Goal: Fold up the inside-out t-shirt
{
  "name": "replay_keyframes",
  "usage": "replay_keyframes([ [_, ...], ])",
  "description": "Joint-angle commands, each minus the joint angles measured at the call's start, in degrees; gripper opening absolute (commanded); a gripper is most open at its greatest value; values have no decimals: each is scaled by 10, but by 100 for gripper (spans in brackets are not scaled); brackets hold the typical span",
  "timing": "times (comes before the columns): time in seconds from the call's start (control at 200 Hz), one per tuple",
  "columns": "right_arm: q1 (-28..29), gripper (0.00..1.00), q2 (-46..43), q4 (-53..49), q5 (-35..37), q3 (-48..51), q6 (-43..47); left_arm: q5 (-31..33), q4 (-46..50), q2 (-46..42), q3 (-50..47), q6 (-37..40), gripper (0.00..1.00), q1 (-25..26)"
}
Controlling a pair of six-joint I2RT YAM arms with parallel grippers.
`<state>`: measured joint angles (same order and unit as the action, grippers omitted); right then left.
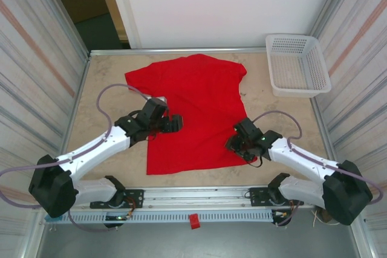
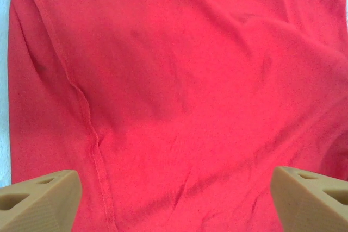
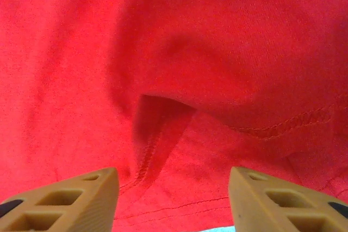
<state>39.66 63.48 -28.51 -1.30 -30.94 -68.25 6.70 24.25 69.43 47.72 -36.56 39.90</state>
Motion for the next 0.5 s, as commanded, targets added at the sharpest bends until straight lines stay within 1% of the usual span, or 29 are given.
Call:
replay_keyframes([
  [0.0, 19, 50, 28, 35, 27, 2, -48, 2, 1, -18, -11, 9, 90, 4],
  [0.291, 33, 47, 95, 58, 35, -25, -44, -2, -8, -25, -34, 2, 91, 14],
  [0.381, 34, 41, 106, 60, 35, -32, -43, -3, -12, -25, -39, 2, 91, 17],
  [0.496, 41, 31, 98, 48, 45, -41, -41, -5, -16, -25, -44, 5, 91, 18],
])
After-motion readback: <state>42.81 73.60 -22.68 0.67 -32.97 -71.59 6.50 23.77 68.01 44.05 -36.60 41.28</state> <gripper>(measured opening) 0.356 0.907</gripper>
